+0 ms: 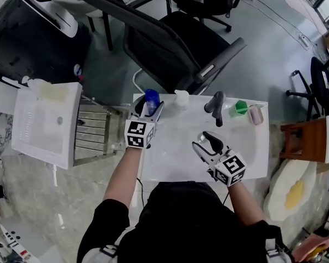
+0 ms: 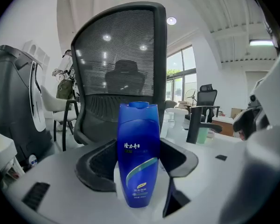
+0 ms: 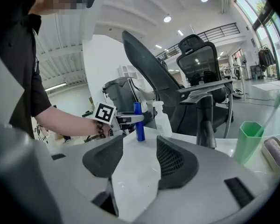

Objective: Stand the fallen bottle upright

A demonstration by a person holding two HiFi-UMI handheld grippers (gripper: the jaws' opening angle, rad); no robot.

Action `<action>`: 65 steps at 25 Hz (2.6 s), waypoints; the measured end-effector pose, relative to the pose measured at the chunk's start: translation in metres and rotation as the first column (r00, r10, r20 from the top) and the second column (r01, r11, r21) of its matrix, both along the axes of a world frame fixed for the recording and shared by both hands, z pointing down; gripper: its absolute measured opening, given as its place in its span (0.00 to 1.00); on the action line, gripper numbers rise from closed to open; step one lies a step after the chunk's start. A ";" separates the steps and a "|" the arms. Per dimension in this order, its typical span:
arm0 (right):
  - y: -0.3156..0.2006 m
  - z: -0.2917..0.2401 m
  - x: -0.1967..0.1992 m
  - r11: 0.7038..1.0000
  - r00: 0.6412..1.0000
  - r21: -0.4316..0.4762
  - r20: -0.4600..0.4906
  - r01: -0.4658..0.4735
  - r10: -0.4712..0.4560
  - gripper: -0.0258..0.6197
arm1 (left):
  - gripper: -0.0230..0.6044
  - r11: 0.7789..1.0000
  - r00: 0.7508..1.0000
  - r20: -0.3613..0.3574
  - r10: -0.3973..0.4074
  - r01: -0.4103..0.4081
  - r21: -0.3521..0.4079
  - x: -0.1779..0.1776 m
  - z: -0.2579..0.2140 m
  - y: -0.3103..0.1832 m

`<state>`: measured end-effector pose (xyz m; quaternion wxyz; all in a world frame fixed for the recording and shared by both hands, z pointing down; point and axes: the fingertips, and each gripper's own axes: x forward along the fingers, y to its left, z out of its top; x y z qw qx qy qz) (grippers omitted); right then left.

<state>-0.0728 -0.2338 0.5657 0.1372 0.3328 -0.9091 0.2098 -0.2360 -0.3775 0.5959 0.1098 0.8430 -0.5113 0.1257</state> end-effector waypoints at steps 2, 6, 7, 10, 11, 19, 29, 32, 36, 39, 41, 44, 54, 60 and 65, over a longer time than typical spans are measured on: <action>0.000 -0.001 0.006 1.000 1.000 -0.001 -0.005 -0.024 0.024 0.41 | 0.49 1.000 1.000 -0.006 0.006 -0.006 0.001 0.003 -0.001 -0.010; 0.000 0.000 0.017 0.998 0.998 -0.006 -0.009 -0.056 0.056 0.41 | 0.49 1.000 1.000 -0.011 0.004 -0.004 0.014 0.006 -0.002 -0.025; 0.000 0.000 0.020 0.998 0.998 -0.007 -0.010 -0.064 0.064 0.41 | 0.49 1.000 1.000 -0.014 0.003 -0.003 0.019 0.007 -0.003 -0.028; 0.000 0.001 0.027 0.997 0.996 -0.008 -0.017 -0.083 0.082 0.40 | 0.49 0.999 1.000 -0.020 0.008 -0.007 0.036 0.009 -0.004 -0.034; 0.000 0.001 0.029 0.996 0.996 -0.008 -0.018 -0.087 0.087 0.40 | 0.49 0.999 1.000 -0.024 0.010 -0.010 0.039 0.010 -0.003 -0.035; 0.002 0.002 0.029 0.996 0.996 -0.007 -0.016 -0.084 0.084 0.40 | 0.49 0.997 1.000 -0.019 0.010 -0.009 0.077 0.008 -0.001 -0.024; 0.003 -0.003 0.028 0.997 0.997 0.016 0.003 -0.082 0.082 0.40 | 0.51 0.999 0.999 0.046 0.025 -0.026 0.026 0.011 0.012 -0.015; 0.005 -0.005 0.028 0.996 0.997 0.022 0.003 -0.083 0.083 0.40 | 0.54 1.000 0.999 0.048 0.017 -0.018 0.004 0.008 0.014 -0.013; 0.009 -0.007 0.029 0.996 0.996 0.031 0.004 -0.089 0.089 0.40 | 0.59 1.000 1.000 0.017 0.000 0.000 -0.006 0.003 0.010 -0.013; 0.010 -0.010 0.030 0.995 0.996 0.039 0.002 -0.093 0.093 0.40 | 0.61 1.000 1.000 0.009 -0.004 0.004 0.004 0.001 0.002 -0.011; 0.011 -0.011 0.031 0.994 0.995 0.046 0.001 -0.096 0.096 0.40 | 0.61 1.000 1.000 0.018 -0.002 0.002 0.017 0.002 -0.002 -0.008; 0.010 -0.014 0.032 0.993 0.995 0.059 0.007 -0.100 0.100 0.40 | 0.62 0.999 0.999 0.031 -0.010 0.009 0.034 0.002 -0.008 -0.002; 0.002 -0.031 0.035 0.978 0.991 0.155 0.019 -0.137 0.136 0.33 | 0.64 0.995 0.998 0.012 -0.065 0.064 0.076 -0.002 -0.042 0.042; -0.003 -0.053 0.051 0.964 0.992 0.233 0.010 -0.128 0.129 0.25 | 0.64 0.985 0.990 -0.046 -0.132 0.137 0.107 0.012 -0.064 0.070; -0.007 -0.067 0.081 0.948 0.987 0.278 0.021 -0.157 0.158 0.22 | 0.61 0.978 0.983 -0.085 -0.165 0.174 0.118 0.024 -0.077 0.088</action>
